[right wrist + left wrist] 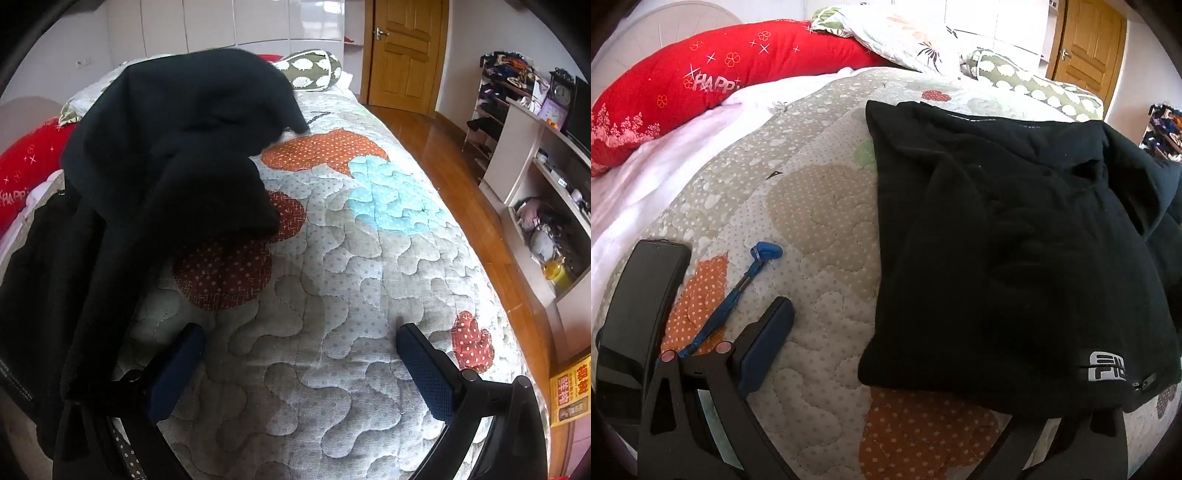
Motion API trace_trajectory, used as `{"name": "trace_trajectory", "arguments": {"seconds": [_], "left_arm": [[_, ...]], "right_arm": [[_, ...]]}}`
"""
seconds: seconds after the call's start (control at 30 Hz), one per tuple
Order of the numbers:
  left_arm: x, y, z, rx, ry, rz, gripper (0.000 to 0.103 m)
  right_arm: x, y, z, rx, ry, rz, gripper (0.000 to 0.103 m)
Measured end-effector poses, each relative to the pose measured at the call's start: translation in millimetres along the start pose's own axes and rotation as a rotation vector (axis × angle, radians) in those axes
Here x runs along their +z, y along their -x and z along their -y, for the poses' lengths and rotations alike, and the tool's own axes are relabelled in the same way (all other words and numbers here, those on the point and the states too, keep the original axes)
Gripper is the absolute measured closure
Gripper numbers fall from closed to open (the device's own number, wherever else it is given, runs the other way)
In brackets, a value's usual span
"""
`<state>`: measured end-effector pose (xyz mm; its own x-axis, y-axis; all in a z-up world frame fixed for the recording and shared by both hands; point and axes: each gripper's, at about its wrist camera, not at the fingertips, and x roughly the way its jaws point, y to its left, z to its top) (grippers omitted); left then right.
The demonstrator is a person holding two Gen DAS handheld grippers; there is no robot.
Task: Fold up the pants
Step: 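Move both grippers toward the black garment on the quilt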
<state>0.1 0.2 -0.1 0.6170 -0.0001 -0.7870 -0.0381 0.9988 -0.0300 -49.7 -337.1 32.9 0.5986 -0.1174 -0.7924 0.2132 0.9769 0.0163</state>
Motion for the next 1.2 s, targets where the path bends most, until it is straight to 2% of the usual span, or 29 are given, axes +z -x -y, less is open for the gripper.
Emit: {"name": "trace_trajectory", "arguments": {"seconds": [0.33,0.43,0.47,0.57,0.67,0.87,0.97,1.1,1.2], "left_arm": [[7.4,-4.9,2.4,0.019,-0.006,-0.010,0.002],[1.5,8.5,3.1,0.012,-0.049,-0.038,0.003],[-2.5,17.4,1.1,0.019,-0.027,-0.030,0.003],[-9.3,41.2,-9.1,-0.024,0.032,0.002,0.003],[-11.6,67.7,-9.7,0.013,0.023,0.071,0.003],[-14.4,104.9,-10.1,-0.018,0.031,0.159,0.003],[-12.0,108.5,-7.2,-0.027,0.038,0.163,0.003],[-13.6,115.0,0.6,-0.041,0.032,0.163,0.003],[-12.7,114.4,11.4,-0.028,0.008,0.153,0.003]], "right_arm": [[0.1,-0.2,1.8,0.007,-0.006,0.003,0.000],[2.6,1.9,-0.5,-0.008,0.009,-0.007,0.000],[2.6,5.7,0.3,0.014,0.011,-0.016,0.000],[-5.7,27.6,0.7,0.065,0.046,-0.013,0.000],[-17.5,52.7,-5.9,0.091,0.073,0.014,0.000],[-26.6,89.2,-23.8,0.181,0.122,0.104,0.000],[-27.1,98.4,-36.5,0.216,0.128,0.125,0.000],[-25.2,99.4,-48.7,0.199,0.158,0.123,0.000],[-26.5,101.0,-49.1,0.203,0.136,0.131,0.000]]}}
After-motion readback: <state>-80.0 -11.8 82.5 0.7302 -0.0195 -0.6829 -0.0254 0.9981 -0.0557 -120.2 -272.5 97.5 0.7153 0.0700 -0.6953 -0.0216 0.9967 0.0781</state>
